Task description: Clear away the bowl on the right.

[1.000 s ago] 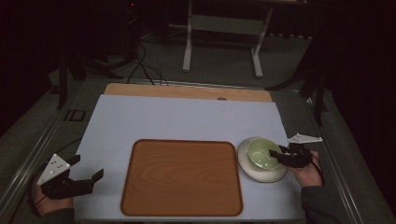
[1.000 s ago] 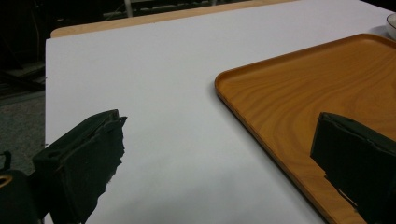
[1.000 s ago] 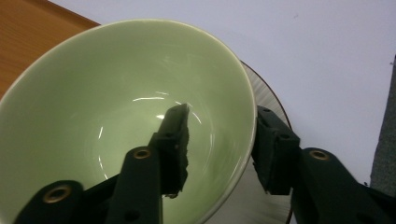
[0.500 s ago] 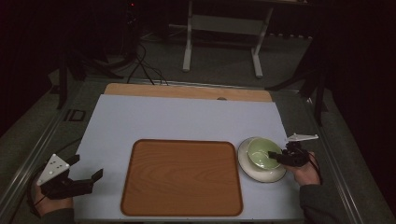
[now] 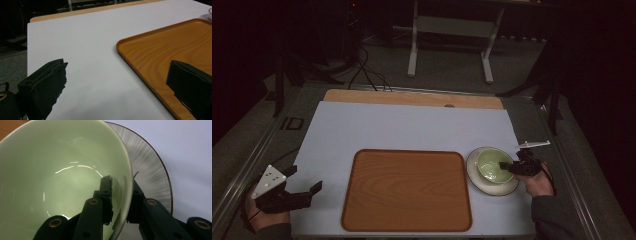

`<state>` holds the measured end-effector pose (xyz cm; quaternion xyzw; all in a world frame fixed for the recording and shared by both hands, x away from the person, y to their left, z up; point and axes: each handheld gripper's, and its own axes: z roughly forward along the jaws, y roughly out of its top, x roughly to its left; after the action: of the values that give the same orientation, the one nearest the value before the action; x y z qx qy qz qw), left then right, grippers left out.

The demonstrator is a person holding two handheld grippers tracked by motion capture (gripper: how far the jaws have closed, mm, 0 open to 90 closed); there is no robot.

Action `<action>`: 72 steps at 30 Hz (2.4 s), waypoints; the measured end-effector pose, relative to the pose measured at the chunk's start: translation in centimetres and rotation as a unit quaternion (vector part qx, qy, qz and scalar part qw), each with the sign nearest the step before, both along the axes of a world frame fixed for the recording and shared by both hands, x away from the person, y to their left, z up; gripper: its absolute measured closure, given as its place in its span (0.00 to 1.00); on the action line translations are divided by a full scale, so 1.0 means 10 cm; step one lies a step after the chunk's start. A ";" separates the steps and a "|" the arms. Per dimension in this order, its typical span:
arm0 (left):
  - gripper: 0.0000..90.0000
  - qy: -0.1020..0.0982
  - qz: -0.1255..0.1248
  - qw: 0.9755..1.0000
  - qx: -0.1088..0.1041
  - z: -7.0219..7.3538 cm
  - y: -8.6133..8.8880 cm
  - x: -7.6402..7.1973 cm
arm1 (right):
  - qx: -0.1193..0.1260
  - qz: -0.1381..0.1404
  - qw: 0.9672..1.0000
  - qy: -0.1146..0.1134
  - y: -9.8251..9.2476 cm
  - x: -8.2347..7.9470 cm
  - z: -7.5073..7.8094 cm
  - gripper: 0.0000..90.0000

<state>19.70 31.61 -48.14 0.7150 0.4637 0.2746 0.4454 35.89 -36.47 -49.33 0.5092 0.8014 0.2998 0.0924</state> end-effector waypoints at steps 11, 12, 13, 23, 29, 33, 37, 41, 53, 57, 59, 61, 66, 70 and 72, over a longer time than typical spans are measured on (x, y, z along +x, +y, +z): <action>0.03 -0.001 0.003 1.000 -0.001 0.00 0.01 0.00 | 0.031 -0.001 0.999 0.013 -0.02 0.00 -0.01 0.92; 0.03 -0.001 0.003 1.000 -0.002 0.00 0.01 0.00 | 0.032 0.000 0.999 0.012 -0.02 0.00 -0.01 0.92; 0.03 -0.002 0.003 1.000 -0.001 0.00 0.01 0.00 | 0.034 0.004 0.999 0.013 -0.03 0.00 -0.01 0.92; 0.03 -0.003 0.004 1.000 -0.002 0.00 0.01 0.00 | 0.034 0.024 0.999 0.002 -0.01 -0.03 0.05 0.93; 0.03 -0.004 0.005 1.000 -0.003 0.00 0.01 -0.01 | 0.027 0.034 0.999 -0.003 0.02 -0.04 0.10 0.92; 0.03 -0.004 0.006 1.000 -0.005 0.00 0.01 -0.01 | 0.017 0.040 0.999 -0.008 0.05 -0.04 0.13 0.92; 0.03 -0.004 0.005 1.000 -0.004 0.00 0.01 -0.01 | 0.009 0.044 0.999 -0.011 0.06 -0.04 0.16 0.92; 0.03 -0.004 0.006 1.000 -0.004 0.00 0.01 -0.01 | 0.008 0.048 0.999 -0.014 0.07 -0.04 0.18 0.92; 0.03 -0.006 0.006 1.000 -0.003 0.00 0.02 -0.01 | 0.001 0.064 0.997 -0.030 0.14 -0.01 0.31 0.92; 0.03 -0.007 0.006 1.000 -0.004 0.01 0.02 -0.01 | 0.006 0.071 0.997 -0.034 0.16 0.01 0.36 0.92; 0.03 -0.007 0.007 1.000 -0.004 0.01 0.02 -0.01 | 0.005 0.073 0.997 -0.036 0.17 0.01 0.39 0.92; 0.03 -0.008 0.007 1.000 -0.004 0.01 0.02 -0.01 | 0.003 0.076 0.996 -0.039 0.18 0.02 0.41 0.92; 0.03 -0.009 0.007 1.000 -0.004 0.01 0.02 -0.02 | 0.012 0.083 0.996 -0.042 0.20 0.04 0.45 0.92; 0.03 -0.011 0.007 1.000 -0.003 0.01 0.02 -0.02 | 0.012 0.087 0.995 -0.046 0.23 0.05 0.49 0.92; 0.03 -0.011 0.007 1.000 -0.003 0.01 0.02 -0.02 | 0.010 0.089 0.995 -0.047 0.24 0.05 0.51 0.92</action>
<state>19.54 31.78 -48.03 0.7073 0.4645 0.2839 0.4509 36.40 -34.08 -44.19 0.4216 0.8353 0.3389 0.0978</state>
